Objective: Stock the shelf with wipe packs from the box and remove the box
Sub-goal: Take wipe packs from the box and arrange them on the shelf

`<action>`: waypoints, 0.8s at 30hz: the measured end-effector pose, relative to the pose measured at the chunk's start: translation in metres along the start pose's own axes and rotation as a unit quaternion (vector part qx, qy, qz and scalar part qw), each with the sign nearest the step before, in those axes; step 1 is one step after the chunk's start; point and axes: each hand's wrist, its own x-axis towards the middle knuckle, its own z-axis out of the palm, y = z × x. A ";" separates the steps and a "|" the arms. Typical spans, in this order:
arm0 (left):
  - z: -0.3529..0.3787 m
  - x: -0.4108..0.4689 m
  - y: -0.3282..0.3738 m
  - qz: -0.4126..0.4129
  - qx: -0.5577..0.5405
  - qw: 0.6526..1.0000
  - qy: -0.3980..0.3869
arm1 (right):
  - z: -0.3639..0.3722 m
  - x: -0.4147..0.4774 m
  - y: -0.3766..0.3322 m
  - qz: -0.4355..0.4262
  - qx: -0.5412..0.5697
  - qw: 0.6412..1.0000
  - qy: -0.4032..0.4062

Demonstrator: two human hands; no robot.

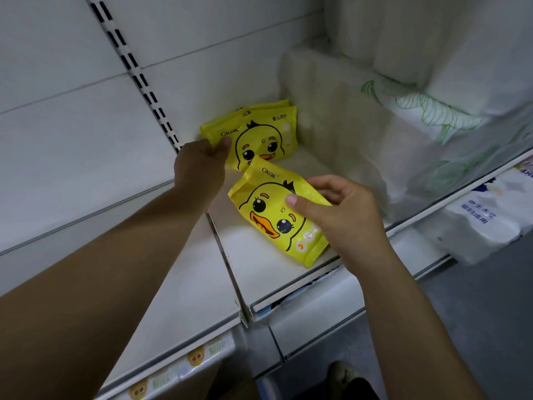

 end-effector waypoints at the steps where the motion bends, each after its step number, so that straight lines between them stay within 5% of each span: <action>1: 0.001 0.002 0.001 -0.004 0.011 1.000 0.014 | 0.000 0.000 0.000 -0.002 -0.002 1.000 -0.005; 14: -0.003 -0.013 0.001 -0.115 -0.196 0.974 0.020 | -0.002 0.004 0.000 -0.001 -0.006 0.999 -0.037; 21: -0.034 -0.069 -0.005 -0.100 -0.175 0.972 -0.120 | 0.001 -0.017 -0.021 0.013 0.018 0.996 -0.083; 24: -0.053 -0.101 0.000 -0.106 -0.246 0.958 -0.100 | 0.005 -0.034 -0.032 0.016 0.026 0.996 -0.085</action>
